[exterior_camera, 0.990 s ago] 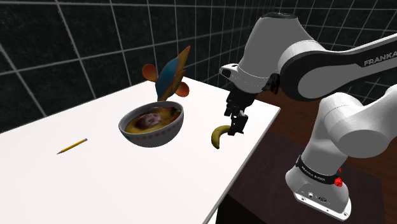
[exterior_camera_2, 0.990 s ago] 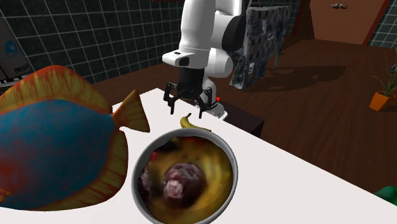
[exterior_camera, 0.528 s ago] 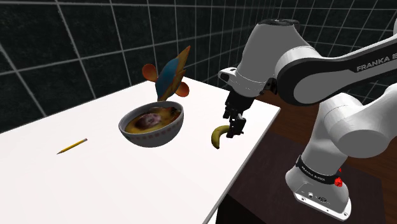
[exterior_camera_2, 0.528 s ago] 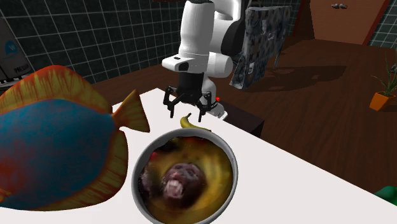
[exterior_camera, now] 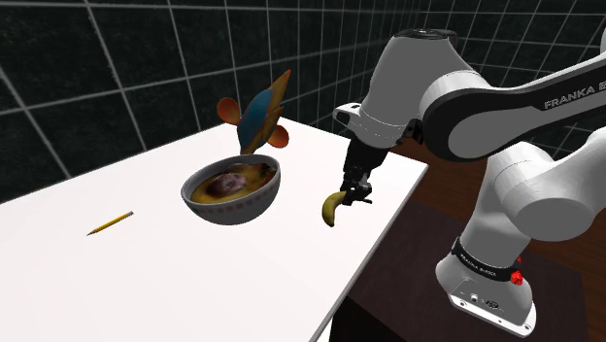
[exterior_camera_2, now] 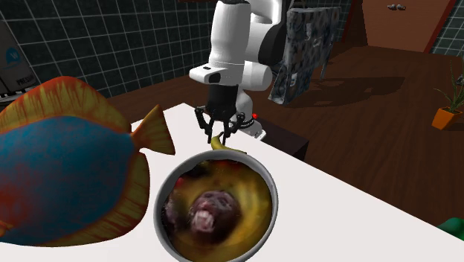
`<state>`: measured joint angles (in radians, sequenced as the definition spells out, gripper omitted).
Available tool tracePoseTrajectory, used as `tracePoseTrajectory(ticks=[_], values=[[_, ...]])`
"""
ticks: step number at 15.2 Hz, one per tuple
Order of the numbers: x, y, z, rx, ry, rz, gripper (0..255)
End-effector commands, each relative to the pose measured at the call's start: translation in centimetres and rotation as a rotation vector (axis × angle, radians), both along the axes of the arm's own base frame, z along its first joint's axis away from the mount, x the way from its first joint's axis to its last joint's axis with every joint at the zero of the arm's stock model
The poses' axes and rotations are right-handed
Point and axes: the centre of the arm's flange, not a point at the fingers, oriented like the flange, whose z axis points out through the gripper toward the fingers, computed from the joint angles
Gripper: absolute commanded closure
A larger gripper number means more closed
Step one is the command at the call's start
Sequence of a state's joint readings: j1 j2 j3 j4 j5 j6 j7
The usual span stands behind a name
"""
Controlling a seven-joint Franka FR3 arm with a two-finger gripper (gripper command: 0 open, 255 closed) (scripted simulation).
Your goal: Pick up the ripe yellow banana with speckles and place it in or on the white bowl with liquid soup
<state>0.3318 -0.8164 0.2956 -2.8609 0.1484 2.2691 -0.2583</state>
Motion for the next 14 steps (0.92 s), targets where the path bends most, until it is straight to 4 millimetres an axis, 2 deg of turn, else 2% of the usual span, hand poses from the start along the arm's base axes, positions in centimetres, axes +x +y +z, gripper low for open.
tracePoseTrajectory(ticks=[1, 4, 14], values=[[0.0, 0.0, 0.0, 0.0, 0.0, 0.0, 255], [0.0, 0.0, 0.0, 0.0, 0.0, 0.0, 255], [0.0, 0.0, 5.3, 0.0, 0.0, 0.0, 255]])
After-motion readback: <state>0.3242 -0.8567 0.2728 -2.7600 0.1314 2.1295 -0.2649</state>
